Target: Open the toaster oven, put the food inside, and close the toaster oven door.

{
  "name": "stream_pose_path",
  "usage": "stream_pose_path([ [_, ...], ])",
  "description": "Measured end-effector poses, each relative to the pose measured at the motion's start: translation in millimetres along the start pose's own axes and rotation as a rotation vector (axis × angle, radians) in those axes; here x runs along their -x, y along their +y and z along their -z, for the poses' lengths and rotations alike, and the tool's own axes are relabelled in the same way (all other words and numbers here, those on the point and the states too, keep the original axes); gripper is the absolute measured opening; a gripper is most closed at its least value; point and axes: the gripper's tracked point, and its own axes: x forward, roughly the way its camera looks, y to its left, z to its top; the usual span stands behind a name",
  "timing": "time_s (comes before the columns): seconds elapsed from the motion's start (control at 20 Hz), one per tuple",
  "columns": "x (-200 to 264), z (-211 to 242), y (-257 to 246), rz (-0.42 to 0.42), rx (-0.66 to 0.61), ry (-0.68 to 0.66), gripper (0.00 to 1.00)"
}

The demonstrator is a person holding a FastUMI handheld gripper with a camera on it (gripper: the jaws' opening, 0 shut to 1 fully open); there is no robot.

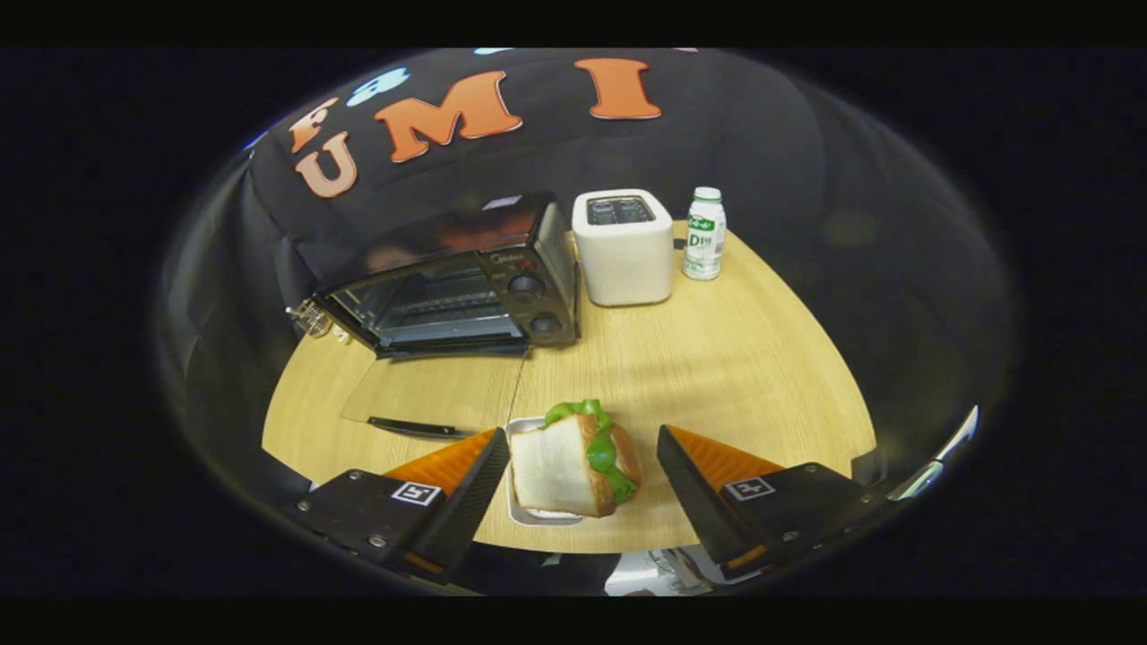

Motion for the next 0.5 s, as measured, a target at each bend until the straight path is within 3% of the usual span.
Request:
stream_pose_path([
  [0.3,-37,41,0,-0.020,0.012,0.123,0.99],
  [0.5,-46,51,-1,-0.050,-0.021,0.164,0.93],
])
